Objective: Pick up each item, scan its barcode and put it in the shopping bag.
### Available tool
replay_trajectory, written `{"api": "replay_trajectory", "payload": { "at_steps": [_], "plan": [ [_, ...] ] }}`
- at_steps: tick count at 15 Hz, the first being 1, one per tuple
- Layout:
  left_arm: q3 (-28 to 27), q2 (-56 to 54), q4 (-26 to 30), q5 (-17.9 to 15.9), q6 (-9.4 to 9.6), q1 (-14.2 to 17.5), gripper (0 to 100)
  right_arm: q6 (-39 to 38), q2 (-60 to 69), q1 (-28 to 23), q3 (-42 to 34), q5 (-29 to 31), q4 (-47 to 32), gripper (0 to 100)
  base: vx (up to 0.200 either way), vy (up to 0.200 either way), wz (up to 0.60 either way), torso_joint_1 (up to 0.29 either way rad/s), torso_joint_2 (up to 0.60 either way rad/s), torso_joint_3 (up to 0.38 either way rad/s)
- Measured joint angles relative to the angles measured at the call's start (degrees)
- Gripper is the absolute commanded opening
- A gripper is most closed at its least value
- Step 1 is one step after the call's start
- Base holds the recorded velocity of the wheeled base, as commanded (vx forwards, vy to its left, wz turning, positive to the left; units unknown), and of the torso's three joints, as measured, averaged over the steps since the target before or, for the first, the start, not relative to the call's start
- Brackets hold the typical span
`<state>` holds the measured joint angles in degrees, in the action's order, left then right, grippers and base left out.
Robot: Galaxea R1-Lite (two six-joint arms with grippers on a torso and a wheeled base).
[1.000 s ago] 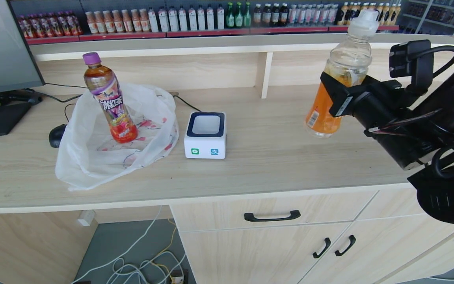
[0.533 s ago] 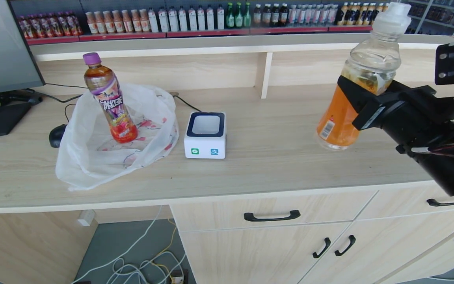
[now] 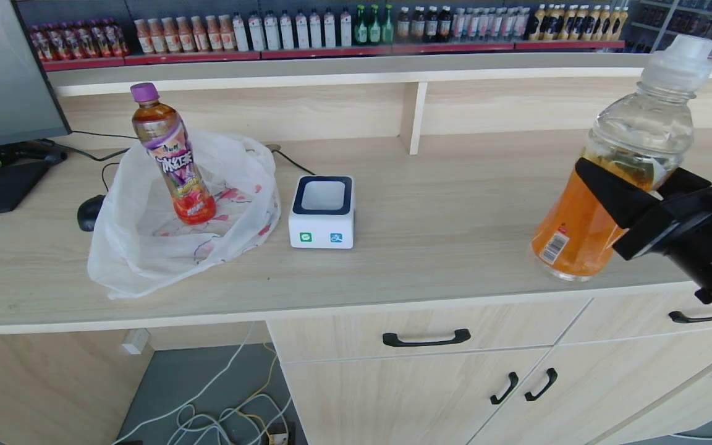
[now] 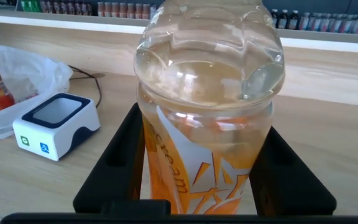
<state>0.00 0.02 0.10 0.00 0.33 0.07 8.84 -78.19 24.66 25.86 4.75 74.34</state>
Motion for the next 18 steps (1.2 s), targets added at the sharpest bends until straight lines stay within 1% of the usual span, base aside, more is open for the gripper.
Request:
{"api": "replay_trajectory", "payload": {
  "at_steps": [3,7,10,12,14,16,18],
  "plan": [
    [0.0,0.0,0.0,0.0,0.02,0.0,100,-2.2,3.0,0.0,-3.5,0.0,0.0,0,0.000,0.000,0.00,0.000,0.00,0.000],
    [0.0,0.0,0.0,0.0,0.00,0.0,100,-4.6,4.3,0.6,-4.3,0.0,0.0,0,0.000,0.000,0.00,0.000,0.00,0.000],
    [0.0,0.0,0.0,0.0,0.02,0.0,100,-10.8,4.2,0.9,-3.4,-0.6,-0.3,0,0.000,0.000,0.00,0.000,0.00,0.000],
    [0.0,0.0,0.0,0.0,0.00,0.0,100,-17.3,3.3,0.9,-0.1,-3.2,-0.3,0,0.000,0.000,0.00,0.000,0.00,0.000],
    [0.0,0.0,0.0,0.0,0.00,0.0,100,-21.0,2.2,0.9,2.3,-6.0,-0.4,0,0.000,0.000,0.00,0.000,0.00,0.000],
    [0.0,0.0,0.0,0.0,0.00,0.0,100,-24.0,1.5,0.9,2.8,-8.7,-0.4,0,0.000,0.000,0.00,0.000,0.00,0.000],
    [0.0,0.0,0.0,0.0,0.02,0.0,100,-29.2,1.1,0.9,2.5,-10.5,-0.3,0,0.000,0.000,0.00,0.000,0.00,0.000]
  ]
}}
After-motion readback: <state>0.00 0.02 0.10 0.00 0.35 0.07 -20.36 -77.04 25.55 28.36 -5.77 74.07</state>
